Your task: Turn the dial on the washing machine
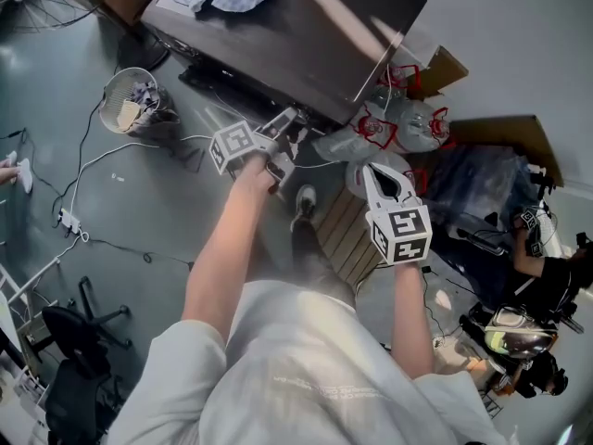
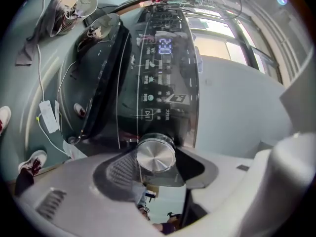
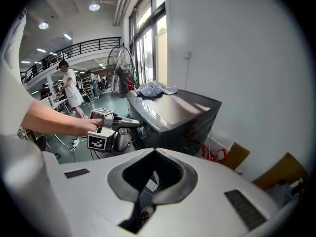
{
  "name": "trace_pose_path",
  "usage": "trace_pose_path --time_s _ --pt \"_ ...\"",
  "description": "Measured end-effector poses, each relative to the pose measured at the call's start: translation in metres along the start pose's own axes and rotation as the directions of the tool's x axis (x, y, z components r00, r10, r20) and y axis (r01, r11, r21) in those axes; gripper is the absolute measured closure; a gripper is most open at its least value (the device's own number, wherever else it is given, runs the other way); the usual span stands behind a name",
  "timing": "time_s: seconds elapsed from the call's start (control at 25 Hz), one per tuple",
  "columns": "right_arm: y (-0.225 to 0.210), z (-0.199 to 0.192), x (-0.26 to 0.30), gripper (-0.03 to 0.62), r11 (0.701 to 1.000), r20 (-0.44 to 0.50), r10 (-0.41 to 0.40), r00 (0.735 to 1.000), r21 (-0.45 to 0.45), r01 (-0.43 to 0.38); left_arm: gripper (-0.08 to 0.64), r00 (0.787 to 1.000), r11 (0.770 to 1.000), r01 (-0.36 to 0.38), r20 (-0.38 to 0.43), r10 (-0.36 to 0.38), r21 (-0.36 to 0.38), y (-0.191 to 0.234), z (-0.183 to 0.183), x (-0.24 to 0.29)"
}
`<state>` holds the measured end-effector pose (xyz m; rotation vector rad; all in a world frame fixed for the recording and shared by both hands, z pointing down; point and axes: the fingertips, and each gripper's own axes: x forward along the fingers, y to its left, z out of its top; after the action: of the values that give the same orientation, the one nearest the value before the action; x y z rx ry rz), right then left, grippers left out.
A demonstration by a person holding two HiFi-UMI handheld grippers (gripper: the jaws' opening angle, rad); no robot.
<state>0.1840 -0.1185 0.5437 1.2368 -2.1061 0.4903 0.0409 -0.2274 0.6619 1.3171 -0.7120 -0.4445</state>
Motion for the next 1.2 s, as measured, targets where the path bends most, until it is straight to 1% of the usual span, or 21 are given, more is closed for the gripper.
trace_pose_path --time_s 0.24,0.28,0.32,0.4,0.48,0.52,0.56,0.6,0.64,0.72,0.8,0.84,0.88,0.92,0.96,1.0,1.04,1.08,1.12,1.16,1.2 --pt "-0.002 -0.002 -0.007 0.577 1.0 0.003 -0.02 1.0 0.009 0.02 0.299 1.0 0.998 -0.007 0.008 0.006 0.068 0.001 -0.001 0.002" --pt "-0.004 -0.001 -0.007 0.577 1.0 0.005 -0.023 1.0 0.007 0.023 0.286 1.0 0.997 -0.011 0.011 0.01 0.083 0.002 0.0 0.002" --pt "-0.005 0.0 -0.008 0.577 1.0 0.008 -0.026 1.0 0.003 0.026 0.275 1.0 0.994 -0.021 0.013 0.02 0.105 0.003 0.001 0.001" --pt "-0.007 0.004 -0.009 0.577 1.0 0.017 -0.031 0.999 -0.002 0.031 0.267 0.998 0.982 -0.055 0.008 0.054 0.18 0.004 0.001 -0.006" --pt "-0.01 0.011 -0.012 0.577 0.999 0.033 -0.037 0.999 -0.007 0.037 0.265 0.995 0.956 -0.097 -0.007 0.103 0.277 0.004 0.0 -0.019" --pt "-0.011 0.015 -0.013 0.577 0.999 0.043 -0.038 0.998 -0.014 0.038 0.265 0.991 0.937 -0.12 -0.009 0.13 0.327 0.004 0.001 -0.028" --pt "-0.011 0.022 -0.013 0.577 0.999 0.055 -0.037 0.998 -0.024 0.039 0.265 0.987 0.914 -0.144 -0.006 0.158 0.38 0.003 0.004 -0.039" --pt "-0.01 0.029 -0.014 0.577 0.999 0.069 -0.036 0.997 -0.036 0.039 0.265 0.982 0.884 -0.169 0.001 0.188 0.436 0.002 0.01 -0.051" --pt "-0.01 0.038 -0.014 0.577 0.998 0.086 -0.035 0.996 -0.049 0.039 0.265 0.976 0.848 -0.195 0.013 0.216 0.493 -0.001 0.017 -0.063" --pt "-0.01 0.06 -0.017 0.577 0.997 0.125 -0.032 0.992 -0.072 0.041 0.275 0.964 0.771 -0.241 0.053 0.261 0.589 -0.012 0.034 -0.088" --pt "-0.011 0.084 -0.02 0.577 0.994 0.169 -0.027 0.985 -0.097 0.044 0.35 0.951 0.692 -0.288 0.116 0.285 0.662 -0.029 0.058 -0.112" --pt "-0.012 0.097 -0.021 0.577 0.993 0.19 -0.025 0.982 -0.112 0.047 0.397 0.943 0.642 -0.317 0.158 0.293 0.698 -0.041 0.071 -0.124" --pt "-0.011 0.11 -0.023 0.577 0.991 0.211 -0.021 0.977 -0.128 0.049 0.446 0.933 0.578 -0.345 0.203 0.297 0.739 -0.055 0.083 -0.135" --pt "-0.01 0.123 -0.026 0.577 0.988 0.232 -0.017 0.973 -0.145 0.052 0.487 0.923 0.493 -0.367 0.246 0.295 0.789 -0.072 0.093 -0.145" --pt "-0.008 0.137 -0.028 0.577 0.985 0.255 -0.012 0.967 -0.161 0.054 0.5 0.915 0.381 -0.381 0.284 0.287 0.842 -0.092 0.101 -0.154" --pt "-0.005 0.151 -0.03 0.577 0.983 0.28 -0.005 0.96 -0.175 0.057 0.503 0.907 0.251 -0.387 0.318 0.275 0.887 -0.113 0.107 -0.162" --pt "-0.003 0.165 -0.033 0.577 0.98 0.305 0.002 0.952 -0.19 0.059 0.506 0.902 0.126 -0.388 0.348 0.257 0.913 -0.135 0.112 -0.168" --pt "0.0 0.179 -0.035 0.577 0.977 0.329 0.01 0.944 -0.205 0.061 0.509 0.899 0.029 -0.389 0.372 0.232 0.921 -0.156 0.115 -0.173" --pt "0.003 0.191 -0.037 0.577 0.973 0.351 0.019 0.936 -0.221 0.064 0.518 0.898 -0.039 -0.394 0.393 0.2 0.918 -0.177 0.118 -0.177" --pt "0.007 0.203 -0.04 0.577 0.969 0.37 0.027 0.928 -0.239 0.067 0.528 0.897 -0.085 -0.403 0.412 0.163 0.911 -0.199 0.12 -0.183" --pt "0.01 0.214 -0.043 0.577 0.964 0.389 0.036 0.921 -0.256 0.071 0.535 0.896 -0.12 -0.412 0.425 0.127 0.903 -0.219 0.12 -0.187"
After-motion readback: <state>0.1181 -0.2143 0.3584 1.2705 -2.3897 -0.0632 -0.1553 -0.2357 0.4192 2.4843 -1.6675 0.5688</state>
